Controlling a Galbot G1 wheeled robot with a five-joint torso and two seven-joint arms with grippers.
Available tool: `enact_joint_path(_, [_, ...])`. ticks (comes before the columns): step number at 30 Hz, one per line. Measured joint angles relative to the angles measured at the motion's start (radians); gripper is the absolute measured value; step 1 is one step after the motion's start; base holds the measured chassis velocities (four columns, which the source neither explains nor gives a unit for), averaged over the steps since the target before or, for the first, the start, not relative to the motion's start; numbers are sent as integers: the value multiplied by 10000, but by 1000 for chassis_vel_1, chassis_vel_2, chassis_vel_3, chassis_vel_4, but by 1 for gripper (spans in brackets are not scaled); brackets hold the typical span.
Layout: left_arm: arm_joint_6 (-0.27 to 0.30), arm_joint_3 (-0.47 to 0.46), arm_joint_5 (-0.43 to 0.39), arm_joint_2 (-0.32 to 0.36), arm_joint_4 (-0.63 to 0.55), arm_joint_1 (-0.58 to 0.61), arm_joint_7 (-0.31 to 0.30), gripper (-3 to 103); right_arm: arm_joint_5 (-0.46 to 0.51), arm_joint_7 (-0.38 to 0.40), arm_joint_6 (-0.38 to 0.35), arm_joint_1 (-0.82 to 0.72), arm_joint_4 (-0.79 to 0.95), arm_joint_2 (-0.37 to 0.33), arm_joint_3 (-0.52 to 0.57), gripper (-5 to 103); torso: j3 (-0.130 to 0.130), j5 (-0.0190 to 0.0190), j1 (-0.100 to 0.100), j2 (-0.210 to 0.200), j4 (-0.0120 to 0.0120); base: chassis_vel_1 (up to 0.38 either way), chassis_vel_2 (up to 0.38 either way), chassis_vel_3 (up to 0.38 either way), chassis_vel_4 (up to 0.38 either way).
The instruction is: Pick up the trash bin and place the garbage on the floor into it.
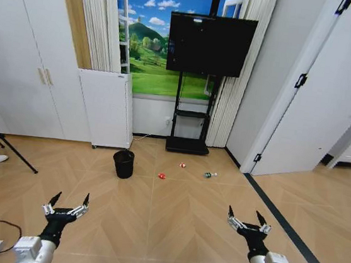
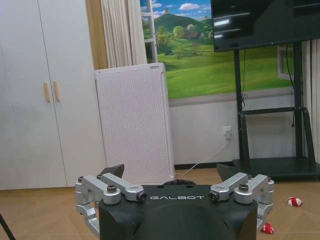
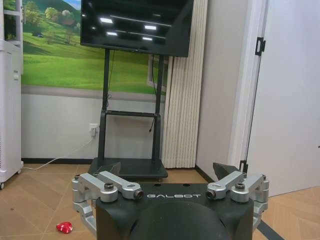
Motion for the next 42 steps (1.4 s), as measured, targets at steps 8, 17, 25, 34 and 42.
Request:
enact_joint_path(8, [-78, 23, 38, -56, -51, 61, 22, 100, 61, -7, 79, -6, -1, 0, -5, 100, 0, 0, 0, 0, 0, 0, 0, 0, 0])
enact_joint_path(17, [-226, 12, 126, -109, -61, 104, 43, 100, -44, -47, 217, 2, -40, -17, 10, 100, 0, 0, 0, 0, 0, 0, 0, 0, 0])
enact_joint_path(25, [-360, 1, 170, -112, -28, 123, 78, 100, -45, -34, 253, 23, -75, -54, 14, 100, 0, 0, 0, 0, 0, 0, 0, 0, 0])
enact_joint_path(34, [-650, -1, 390, -124, 103, 228, 174, 100, 99, -57, 151, 227, -66, -237, 160, 100, 0, 0, 0, 0, 1, 0, 0, 0, 0])
enact_joint_path(42, [-766, 0, 404, -162, 124, 228, 179, 100, 122, -99, 90, 204, -75, -204, 131, 100, -1, 0, -1, 0, -1, 0, 0, 0, 0])
